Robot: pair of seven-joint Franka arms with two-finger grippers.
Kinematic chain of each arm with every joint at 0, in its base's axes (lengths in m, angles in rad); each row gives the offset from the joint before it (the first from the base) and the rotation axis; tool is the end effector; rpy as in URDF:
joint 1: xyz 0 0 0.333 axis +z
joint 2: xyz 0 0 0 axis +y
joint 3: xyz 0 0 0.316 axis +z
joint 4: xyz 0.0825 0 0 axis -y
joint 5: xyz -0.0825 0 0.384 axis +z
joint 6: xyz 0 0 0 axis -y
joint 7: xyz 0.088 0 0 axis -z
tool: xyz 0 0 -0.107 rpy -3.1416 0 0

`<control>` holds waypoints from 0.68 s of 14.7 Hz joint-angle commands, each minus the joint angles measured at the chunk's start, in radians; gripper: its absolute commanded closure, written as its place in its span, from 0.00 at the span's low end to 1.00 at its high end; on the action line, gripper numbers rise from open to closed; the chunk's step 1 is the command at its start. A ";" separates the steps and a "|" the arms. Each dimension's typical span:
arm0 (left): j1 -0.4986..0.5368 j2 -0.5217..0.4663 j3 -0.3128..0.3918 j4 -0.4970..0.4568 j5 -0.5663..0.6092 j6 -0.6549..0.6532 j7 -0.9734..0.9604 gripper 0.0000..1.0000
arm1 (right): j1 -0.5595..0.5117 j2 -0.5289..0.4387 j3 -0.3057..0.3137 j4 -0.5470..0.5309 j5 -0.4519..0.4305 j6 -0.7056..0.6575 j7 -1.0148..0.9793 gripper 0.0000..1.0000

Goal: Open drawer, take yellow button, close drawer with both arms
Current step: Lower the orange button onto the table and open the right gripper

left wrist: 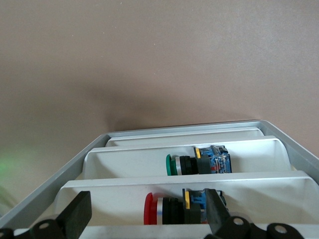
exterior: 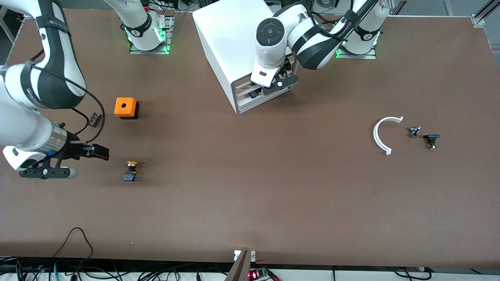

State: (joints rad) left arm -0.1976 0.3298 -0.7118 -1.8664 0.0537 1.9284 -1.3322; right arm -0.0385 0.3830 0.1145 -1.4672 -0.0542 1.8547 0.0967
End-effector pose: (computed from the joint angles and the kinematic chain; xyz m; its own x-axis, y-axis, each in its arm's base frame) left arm 0.3869 -0.4532 0.3648 0.8934 0.3997 -0.2049 0.3779 -0.9155 -0.1380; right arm 0.6738 0.0359 0.4634 0.9999 -0.0140 0.0079 -0.0141 -0.9999 0.0087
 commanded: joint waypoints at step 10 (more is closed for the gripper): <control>0.252 -0.037 -0.005 0.306 0.084 -0.298 0.592 0.00 | -0.011 -0.228 -0.012 -0.050 0.036 -0.212 -0.023 0.00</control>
State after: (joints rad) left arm -0.0054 0.2948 -0.7100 -1.6354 0.1161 1.6834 -0.8808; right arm -0.0432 0.2065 0.0968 -1.4910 -0.0383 1.6844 0.0840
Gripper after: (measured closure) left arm 0.000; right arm 0.000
